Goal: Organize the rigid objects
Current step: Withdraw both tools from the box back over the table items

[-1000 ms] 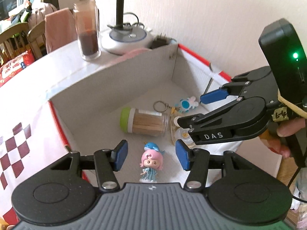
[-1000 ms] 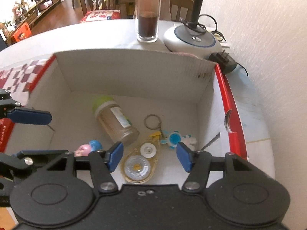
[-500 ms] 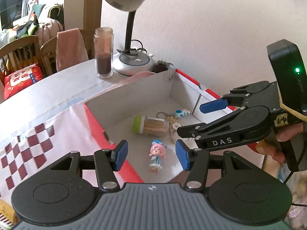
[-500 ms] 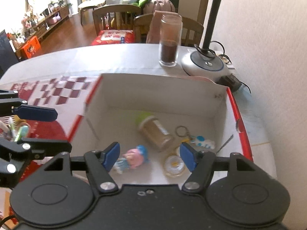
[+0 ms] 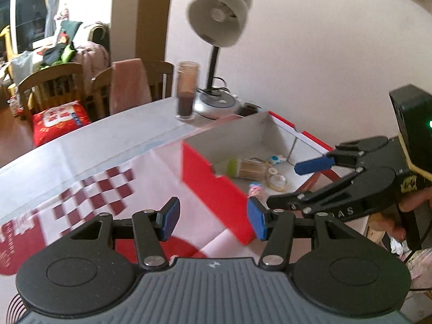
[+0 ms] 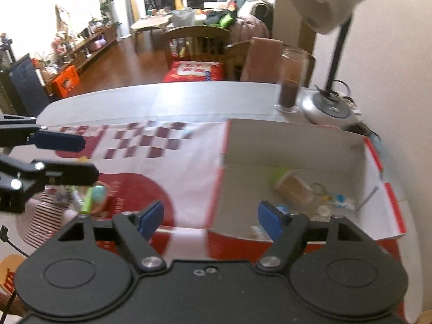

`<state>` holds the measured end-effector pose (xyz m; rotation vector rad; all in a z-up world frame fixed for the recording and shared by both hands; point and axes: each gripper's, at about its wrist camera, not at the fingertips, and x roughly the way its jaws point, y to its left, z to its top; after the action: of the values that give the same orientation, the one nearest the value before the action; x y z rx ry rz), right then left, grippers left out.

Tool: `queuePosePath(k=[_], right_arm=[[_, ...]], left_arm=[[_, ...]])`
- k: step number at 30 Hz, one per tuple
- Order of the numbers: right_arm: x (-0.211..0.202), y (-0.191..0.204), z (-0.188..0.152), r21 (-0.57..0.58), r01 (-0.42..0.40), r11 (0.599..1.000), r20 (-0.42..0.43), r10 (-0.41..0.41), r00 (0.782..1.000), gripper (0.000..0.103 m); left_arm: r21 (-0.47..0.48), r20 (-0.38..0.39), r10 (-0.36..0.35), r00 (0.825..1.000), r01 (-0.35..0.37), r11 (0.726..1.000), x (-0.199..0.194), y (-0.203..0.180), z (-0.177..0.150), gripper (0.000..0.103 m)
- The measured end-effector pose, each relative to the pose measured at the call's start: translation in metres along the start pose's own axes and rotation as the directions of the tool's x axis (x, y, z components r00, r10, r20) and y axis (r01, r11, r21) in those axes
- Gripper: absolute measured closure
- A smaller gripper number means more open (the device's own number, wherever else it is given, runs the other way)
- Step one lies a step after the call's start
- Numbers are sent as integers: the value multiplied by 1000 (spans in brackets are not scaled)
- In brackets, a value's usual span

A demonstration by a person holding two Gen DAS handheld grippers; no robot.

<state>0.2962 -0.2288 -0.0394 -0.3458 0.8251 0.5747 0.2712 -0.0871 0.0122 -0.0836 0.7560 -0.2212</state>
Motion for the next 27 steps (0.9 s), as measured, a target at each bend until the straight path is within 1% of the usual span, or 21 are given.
queuePosePath(k=[1, 3, 8, 9, 12, 14, 21, 25, 27], right_arm=[[1, 8, 0, -3, -11, 1000, 5, 11, 1000, 26], [3, 25, 1, -6, -28, 1000, 12, 28, 1000, 23], [7, 63, -4, -22, -57, 998, 21, 58, 998, 22], [9, 70, -4, -26, -63, 998, 21, 64, 998, 19], [12, 91, -8, -32, -87, 996, 17, 87, 996, 18], [15, 106, -11, -37, -100, 994, 15, 100, 995, 17], [31, 147, -20, -48, -145, 988, 2, 145, 989, 11], [43, 162, -23, -48, -159, 986, 4, 159, 987, 7], [49, 169, -24, -60, -165, 984, 13, 166, 986, 2]], left_arm=[[-8, 4, 8, 1000, -8, 1000, -7, 7, -4, 45], [-18, 21, 29, 999, -28, 999, -22, 22, -13, 40], [-55, 39, 87, 995, -85, 995, -51, 61, -38, 40], [-59, 41, 97, 994, -94, 994, -56, 68, -43, 40], [-71, 43, 133, 990, -130, 989, -67, 89, -58, 39], [-93, 40, 151, 988, -146, 985, -73, 104, -67, 35], [-150, 36, 197, 980, -190, 970, -87, 144, -99, 35], [-164, 43, 236, 971, -226, 960, -88, 158, -118, 23], [-160, 50, 252, 966, -241, 957, -86, 161, -127, 22]])
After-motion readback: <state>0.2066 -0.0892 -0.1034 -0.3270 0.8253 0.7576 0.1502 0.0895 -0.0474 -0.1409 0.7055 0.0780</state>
